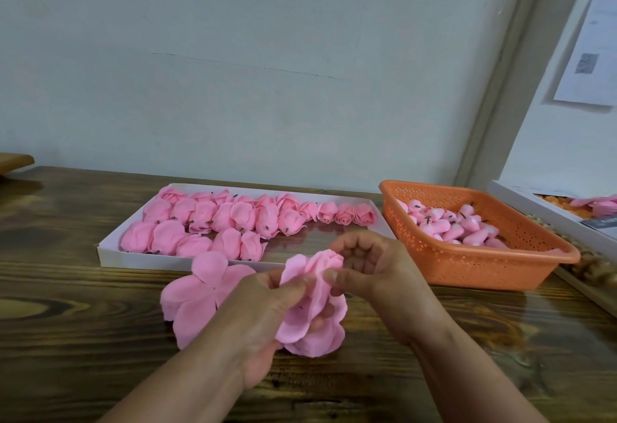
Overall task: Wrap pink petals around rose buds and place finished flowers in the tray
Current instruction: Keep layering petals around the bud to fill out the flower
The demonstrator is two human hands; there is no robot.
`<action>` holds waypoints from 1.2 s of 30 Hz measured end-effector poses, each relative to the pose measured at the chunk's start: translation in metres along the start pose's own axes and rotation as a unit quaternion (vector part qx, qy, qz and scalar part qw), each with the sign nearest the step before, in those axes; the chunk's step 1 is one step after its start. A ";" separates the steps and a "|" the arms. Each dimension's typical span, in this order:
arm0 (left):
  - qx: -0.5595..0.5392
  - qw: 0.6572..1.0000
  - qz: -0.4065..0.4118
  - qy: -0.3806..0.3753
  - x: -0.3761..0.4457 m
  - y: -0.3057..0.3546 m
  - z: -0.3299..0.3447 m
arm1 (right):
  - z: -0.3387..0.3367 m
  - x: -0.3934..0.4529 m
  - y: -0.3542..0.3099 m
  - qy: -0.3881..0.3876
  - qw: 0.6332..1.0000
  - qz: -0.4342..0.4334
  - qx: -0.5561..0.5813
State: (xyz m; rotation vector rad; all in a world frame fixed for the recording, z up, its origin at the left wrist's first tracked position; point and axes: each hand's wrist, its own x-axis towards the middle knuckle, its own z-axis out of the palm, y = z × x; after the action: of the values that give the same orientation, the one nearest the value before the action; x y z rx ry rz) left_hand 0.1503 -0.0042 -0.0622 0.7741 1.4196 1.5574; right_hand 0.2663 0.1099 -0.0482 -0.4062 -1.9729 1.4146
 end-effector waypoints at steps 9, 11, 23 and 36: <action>-0.021 0.999 -0.003 0.047 0.003 -0.006 -0.001 | 0.018 -0.008 0.010 0.077 0.996 0.035 0.017; -0.018 0.998 -0.008 0.060 0.003 -0.007 -0.001 | 0.022 -0.010 0.010 0.085 0.996 0.021 0.014; -0.041 0.996 0.007 0.078 -0.002 -0.003 0.002 | 0.024 -0.014 0.014 0.078 0.993 -0.008 0.092; -0.093 0.994 0.022 0.044 -0.005 -0.002 0.006 | 0.019 -0.009 0.017 0.018 0.986 0.026 0.164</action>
State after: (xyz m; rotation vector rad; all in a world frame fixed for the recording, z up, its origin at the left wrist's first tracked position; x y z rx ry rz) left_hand 0.1581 -0.0061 -0.0631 0.6355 1.3048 1.7492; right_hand 0.2583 0.0971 -0.0706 -0.3295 -1.6710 1.7166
